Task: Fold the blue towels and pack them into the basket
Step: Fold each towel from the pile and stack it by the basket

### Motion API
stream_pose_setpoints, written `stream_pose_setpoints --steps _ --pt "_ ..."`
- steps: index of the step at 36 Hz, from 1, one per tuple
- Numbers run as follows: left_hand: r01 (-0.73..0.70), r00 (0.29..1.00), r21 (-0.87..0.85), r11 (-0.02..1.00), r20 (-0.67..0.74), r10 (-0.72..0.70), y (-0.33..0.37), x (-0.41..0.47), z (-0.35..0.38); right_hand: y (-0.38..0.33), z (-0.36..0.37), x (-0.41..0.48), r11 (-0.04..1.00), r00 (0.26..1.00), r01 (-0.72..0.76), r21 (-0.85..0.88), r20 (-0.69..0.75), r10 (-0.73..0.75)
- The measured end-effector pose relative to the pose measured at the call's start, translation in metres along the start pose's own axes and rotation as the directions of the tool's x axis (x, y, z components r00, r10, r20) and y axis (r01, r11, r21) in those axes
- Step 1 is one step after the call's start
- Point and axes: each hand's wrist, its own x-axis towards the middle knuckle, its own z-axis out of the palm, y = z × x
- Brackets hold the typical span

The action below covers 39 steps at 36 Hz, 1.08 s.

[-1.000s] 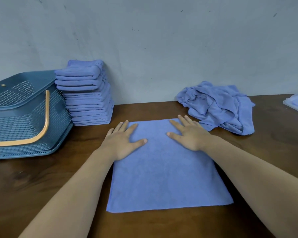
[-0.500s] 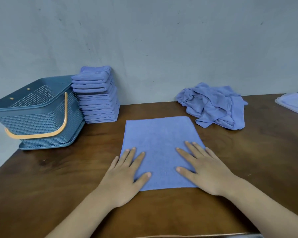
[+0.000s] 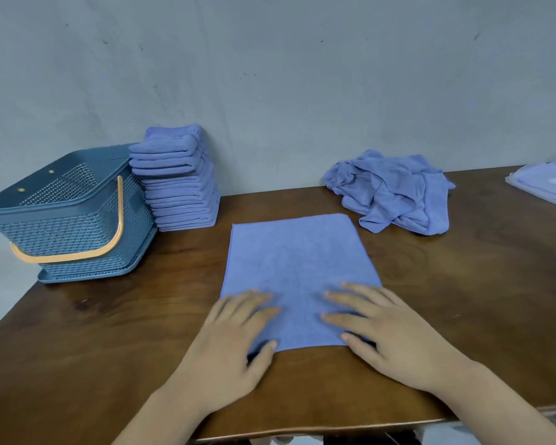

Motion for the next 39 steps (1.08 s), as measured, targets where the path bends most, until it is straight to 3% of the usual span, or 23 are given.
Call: stream_pose_setpoints --steps 3,12,16,18,22,27,35,39 --pt "-0.138 0.989 -0.062 0.989 -0.063 0.134 0.027 0.004 0.010 -0.007 0.004 -0.004 0.997 0.998 0.061 0.046 -0.012 -0.060" --pt "-0.132 0.981 -0.012 0.991 -0.145 0.129 0.042 0.010 0.016 -0.012 0.002 -0.007 0.992 0.998 0.026 0.125 -0.061 -0.018" --pt "-0.119 0.975 0.121 0.986 -0.175 0.139 0.048 0.015 0.018 -0.015 0.001 -0.003 0.988 0.998 0.010 0.153 -0.067 0.001" --pt "-0.092 0.978 0.140 0.986 -0.175 0.116 0.052 0.017 0.017 -0.017 0.000 -0.001 0.990 0.998 -0.010 0.143 -0.057 0.018" --pt "-0.008 0.990 0.013 1.000 -0.142 0.010 0.052 0.018 0.013 -0.019 -0.002 0.000 0.990 0.990 -0.069 0.127 -0.114 0.083" --pt "-0.006 0.992 -0.007 1.000 -0.123 0.005 0.055 0.019 0.019 -0.020 0.000 0.001 0.991 0.973 -0.106 0.080 -0.196 0.120" --pt "0.020 0.989 0.152 0.988 -0.150 0.003 0.066 0.047 0.035 -0.014 -0.001 -0.003 0.989 0.981 -0.114 0.092 -0.148 0.127" --pt "0.048 0.988 0.051 0.998 -0.147 -0.040 0.043 0.025 0.026 0.004 -0.009 -0.021 0.971 0.971 -0.195 0.138 -0.110 0.211"
